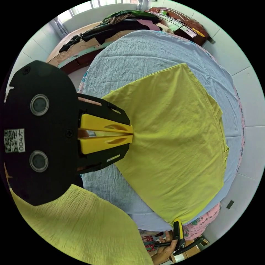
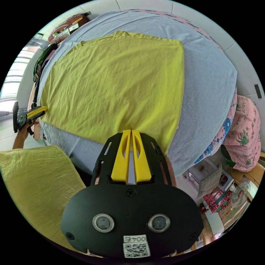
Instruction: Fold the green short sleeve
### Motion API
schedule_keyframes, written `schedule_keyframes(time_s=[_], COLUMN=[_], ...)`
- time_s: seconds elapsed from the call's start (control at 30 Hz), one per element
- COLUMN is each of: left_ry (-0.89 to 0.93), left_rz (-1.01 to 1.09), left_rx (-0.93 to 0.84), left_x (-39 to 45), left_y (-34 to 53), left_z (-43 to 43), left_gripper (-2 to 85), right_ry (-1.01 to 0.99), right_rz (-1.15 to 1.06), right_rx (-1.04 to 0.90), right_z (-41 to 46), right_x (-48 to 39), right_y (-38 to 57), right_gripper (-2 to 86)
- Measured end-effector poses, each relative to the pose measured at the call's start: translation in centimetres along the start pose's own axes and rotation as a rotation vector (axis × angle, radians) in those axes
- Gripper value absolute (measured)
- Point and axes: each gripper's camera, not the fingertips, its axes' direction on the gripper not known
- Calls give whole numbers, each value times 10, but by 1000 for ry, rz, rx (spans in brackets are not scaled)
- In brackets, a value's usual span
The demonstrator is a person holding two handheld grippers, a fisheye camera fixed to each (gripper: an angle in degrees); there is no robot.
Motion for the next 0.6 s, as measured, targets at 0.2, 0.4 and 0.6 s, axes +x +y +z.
schedule_keyframes(time_s=[0.2,0.4,0.6], left_ry=[-12,50,214], left_rz=[41,9,-97], left_rx=[39,60,154], left_x=[-3,-20,-53], left_y=[25,49,89], left_z=[-10,-18,-36], left_gripper=[13,15,39], right_ry=[56,78,-179], right_rz=[-2,15,118], right_rx=[7,-7,240], right_z=[4,6,-34], right_x=[-23,-34,3], right_y=[17,33,90], right_gripper=[44,54,86])
